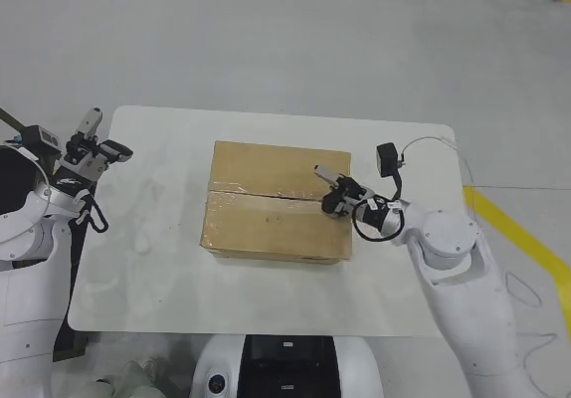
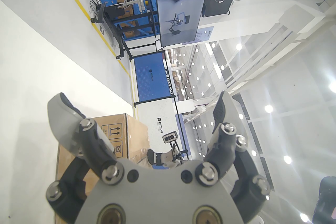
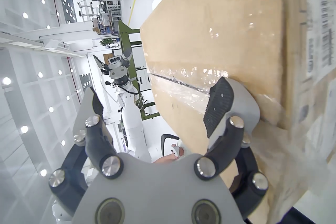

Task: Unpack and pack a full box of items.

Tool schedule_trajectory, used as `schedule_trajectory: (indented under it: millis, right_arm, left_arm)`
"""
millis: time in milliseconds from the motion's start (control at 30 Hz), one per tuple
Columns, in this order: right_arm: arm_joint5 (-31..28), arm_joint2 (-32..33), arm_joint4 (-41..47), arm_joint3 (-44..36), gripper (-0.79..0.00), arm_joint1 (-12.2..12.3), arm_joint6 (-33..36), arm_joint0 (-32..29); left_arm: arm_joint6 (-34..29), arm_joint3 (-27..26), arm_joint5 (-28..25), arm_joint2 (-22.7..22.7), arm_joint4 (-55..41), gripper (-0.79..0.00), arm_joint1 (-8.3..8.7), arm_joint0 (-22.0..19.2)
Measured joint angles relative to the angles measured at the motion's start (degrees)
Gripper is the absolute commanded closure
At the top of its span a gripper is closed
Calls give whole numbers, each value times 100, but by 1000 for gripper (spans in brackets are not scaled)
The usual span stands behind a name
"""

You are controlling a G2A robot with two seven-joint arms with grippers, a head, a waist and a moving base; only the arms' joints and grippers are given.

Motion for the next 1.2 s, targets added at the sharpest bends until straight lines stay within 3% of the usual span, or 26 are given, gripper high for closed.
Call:
schedule_trajectory:
  millis: [933,1200]
  right_arm:
    - [-381,1007,284,-642,-785,251,-473,-1198]
    - [-846,1244,537,-942,-785,276,-792,-1487]
  left_arm:
    - [0,0,0,0,0,-785,0,0]
    - [0,0,0,0,0,-785,0,0]
